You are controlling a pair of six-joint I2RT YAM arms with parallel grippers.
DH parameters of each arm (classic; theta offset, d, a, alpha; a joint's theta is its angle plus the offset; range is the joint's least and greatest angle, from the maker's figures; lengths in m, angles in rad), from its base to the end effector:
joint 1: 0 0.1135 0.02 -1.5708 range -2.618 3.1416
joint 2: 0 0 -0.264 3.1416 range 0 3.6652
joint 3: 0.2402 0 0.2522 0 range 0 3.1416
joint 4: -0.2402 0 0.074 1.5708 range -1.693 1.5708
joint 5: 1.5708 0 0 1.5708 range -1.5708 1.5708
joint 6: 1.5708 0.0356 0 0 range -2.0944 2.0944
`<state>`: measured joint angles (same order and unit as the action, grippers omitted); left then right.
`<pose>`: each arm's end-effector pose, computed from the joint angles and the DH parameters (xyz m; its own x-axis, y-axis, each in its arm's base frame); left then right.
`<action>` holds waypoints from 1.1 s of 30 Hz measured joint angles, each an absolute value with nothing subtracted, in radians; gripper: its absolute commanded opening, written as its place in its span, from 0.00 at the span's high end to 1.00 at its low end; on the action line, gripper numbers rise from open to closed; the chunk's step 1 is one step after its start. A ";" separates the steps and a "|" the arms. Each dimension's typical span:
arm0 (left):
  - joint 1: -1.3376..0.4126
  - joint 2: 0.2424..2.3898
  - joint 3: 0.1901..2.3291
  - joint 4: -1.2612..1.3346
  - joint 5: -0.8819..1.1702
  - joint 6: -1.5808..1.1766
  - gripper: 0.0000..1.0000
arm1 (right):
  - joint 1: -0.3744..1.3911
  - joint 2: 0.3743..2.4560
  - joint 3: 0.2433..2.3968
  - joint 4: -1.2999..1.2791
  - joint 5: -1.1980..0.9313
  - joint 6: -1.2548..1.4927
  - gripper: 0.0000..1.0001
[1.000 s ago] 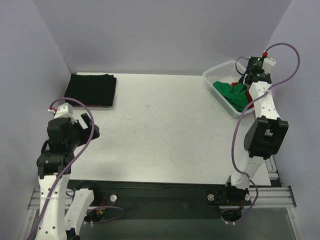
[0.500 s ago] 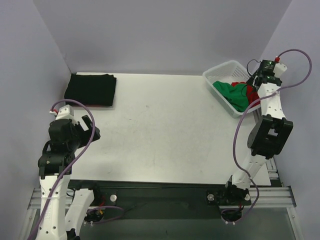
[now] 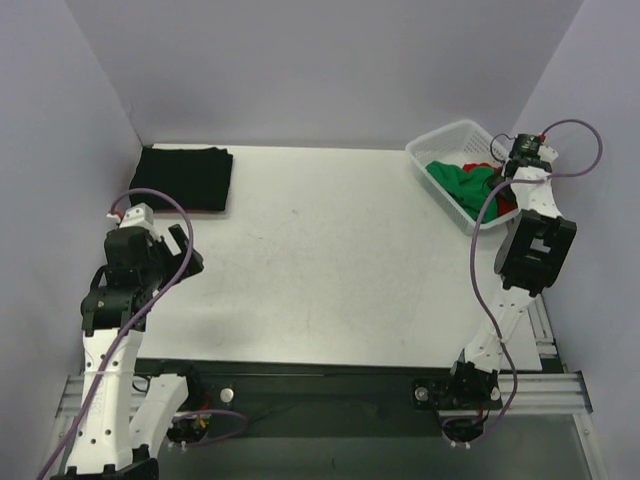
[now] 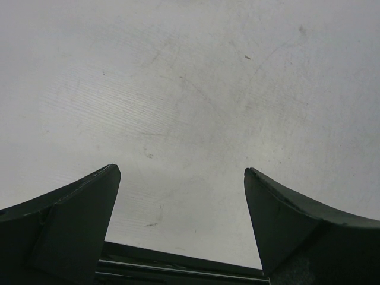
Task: Fold and stack the t-shirts
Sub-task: Grab crumpled tshirt from bin with the right arm
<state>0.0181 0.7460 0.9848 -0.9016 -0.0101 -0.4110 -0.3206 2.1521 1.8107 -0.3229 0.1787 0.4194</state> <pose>0.1363 0.0028 0.3415 -0.5536 -0.4096 -0.7251 -0.2697 0.9119 -0.3092 0.4742 -0.1641 0.2414 -0.3540 0.5398 -0.7637 0.6428 0.7336 0.2205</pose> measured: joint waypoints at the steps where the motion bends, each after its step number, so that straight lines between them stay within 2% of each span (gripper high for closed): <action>1: 0.018 0.754 0.989 -0.902 -0.010 -0.411 0.03 | -0.322 2.159 1.819 -0.324 0.174 0.415 0.77; 3: 0.018 0.768 0.997 -0.902 -0.010 -0.412 0.03 | -0.327 2.175 1.848 -0.327 0.154 0.417 0.99; 10: 0.018 0.760 1.020 -0.902 0.006 -0.430 0.03 | -0.340 2.154 1.825 -0.287 0.112 0.448 1.00; 18: 0.015 0.718 1.020 -0.902 0.006 -0.430 0.03 | -0.279 1.863 1.641 -0.227 0.144 0.468 1.00; 24: 0.015 0.699 0.988 -0.893 0.007 -0.424 0.03 | -0.214 1.628 1.638 -0.172 0.202 0.448 1.00; 33: 0.014 0.697 0.951 -0.866 0.020 -0.424 0.03 | -0.187 1.534 1.701 -0.172 0.239 0.422 1.00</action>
<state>0.0143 0.6968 0.9512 -0.8658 0.0200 -0.4244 -0.1875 1.5337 1.7012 -0.1719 0.2390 0.4225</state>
